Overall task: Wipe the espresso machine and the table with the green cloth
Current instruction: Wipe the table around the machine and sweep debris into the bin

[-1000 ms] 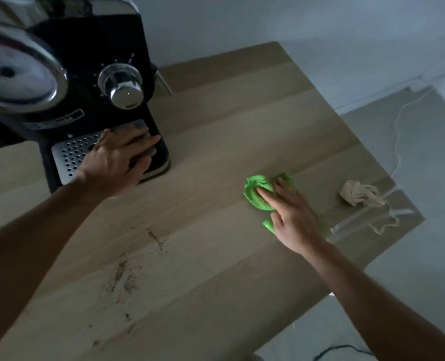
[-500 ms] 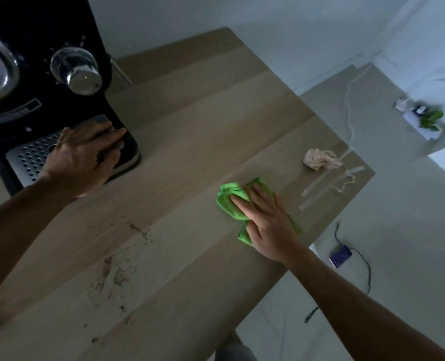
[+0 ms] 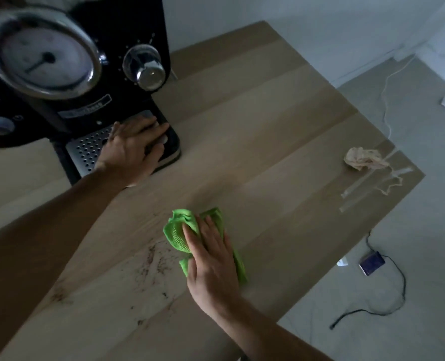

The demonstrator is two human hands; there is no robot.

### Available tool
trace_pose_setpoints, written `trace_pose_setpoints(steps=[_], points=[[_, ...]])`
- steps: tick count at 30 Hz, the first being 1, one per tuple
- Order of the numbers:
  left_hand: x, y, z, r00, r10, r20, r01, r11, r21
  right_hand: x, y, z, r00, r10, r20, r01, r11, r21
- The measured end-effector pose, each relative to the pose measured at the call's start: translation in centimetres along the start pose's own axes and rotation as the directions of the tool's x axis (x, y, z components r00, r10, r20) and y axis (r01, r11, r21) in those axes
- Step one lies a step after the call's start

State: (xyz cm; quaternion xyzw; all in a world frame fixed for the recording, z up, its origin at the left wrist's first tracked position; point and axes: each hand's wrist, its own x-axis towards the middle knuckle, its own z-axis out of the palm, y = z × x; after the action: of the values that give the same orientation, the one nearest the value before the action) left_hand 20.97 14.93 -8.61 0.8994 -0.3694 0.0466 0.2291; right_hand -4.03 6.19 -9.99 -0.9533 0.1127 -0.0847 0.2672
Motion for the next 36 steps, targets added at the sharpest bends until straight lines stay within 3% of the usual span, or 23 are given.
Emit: trace_pose_setpoints(steps=[2,4,7,9,11,14,17,20,22,24,28,33,36], points=[[-0.1,0.1,-0.2,1.000,-0.017,0.004,0.017,1.000,-0.012,0.9,0.5,-0.5,0.997,0.002,-0.075,0.011,0.985,0.170],[-0.2,0.0,-0.2,1.000,-0.003,0.006,0.003,0.999,-0.035,2.4,2.4,-1.7,0.984,0.084,-0.154,-0.052,0.978,0.201],[0.0,-0.7,-0.8,0.995,0.018,0.100,-0.007,0.994,-0.109,4.9,5.4,-2.8,0.966,0.141,-0.218,-0.150,0.988,-0.024],[-0.2,-1.4,-1.4,0.981,0.063,0.183,-0.046,0.994,-0.097,5.5,5.1,-2.1,0.980,0.141,-0.137,-0.168,0.963,-0.210],[-0.8,-1.8,-2.0,0.976,0.097,0.193,-0.090,0.995,-0.044,5.6,3.4,-0.7,0.992,0.116,-0.058,-0.128,0.956,-0.264],[-1.9,-2.1,-2.3,0.985,0.051,0.164,-0.054,0.998,0.011,5.7,0.4,1.7,0.998,-0.048,0.036,0.055,0.971,-0.234],[-2.3,-2.5,-2.4,0.980,-0.028,0.196,0.025,1.000,0.015,6.0,-0.5,2.4,0.975,-0.222,0.031,0.224,0.971,-0.085],[-2.9,-3.4,-2.6,0.979,-0.038,0.199,0.031,0.999,0.042,7.8,1.5,1.1,0.988,-0.134,-0.077,0.137,0.990,0.036],[-3.3,-3.9,-2.7,0.982,-0.044,0.185,0.034,0.998,0.053,10.1,3.0,0.4,0.990,-0.049,-0.128,0.035,0.993,-0.112],[-3.4,-4.0,-2.8,0.982,-0.060,0.182,0.052,0.998,0.046,11.6,2.6,0.6,0.998,-0.021,-0.051,0.009,0.976,-0.216],[-3.4,-3.8,-3.0,0.982,-0.061,0.180,0.053,0.997,0.051,10.8,-0.4,2.2,0.998,-0.038,0.056,0.051,0.963,-0.265],[-3.6,-4.1,-3.5,0.973,-0.071,0.219,0.054,0.995,0.085,8.9,-3.1,3.7,0.975,-0.180,0.130,0.203,0.959,-0.199],[-3.8,-4.0,-3.5,0.976,-0.078,0.205,0.062,0.995,0.084,8.4,-2.7,3.1,0.902,-0.388,0.190,0.396,0.918,0.000]])
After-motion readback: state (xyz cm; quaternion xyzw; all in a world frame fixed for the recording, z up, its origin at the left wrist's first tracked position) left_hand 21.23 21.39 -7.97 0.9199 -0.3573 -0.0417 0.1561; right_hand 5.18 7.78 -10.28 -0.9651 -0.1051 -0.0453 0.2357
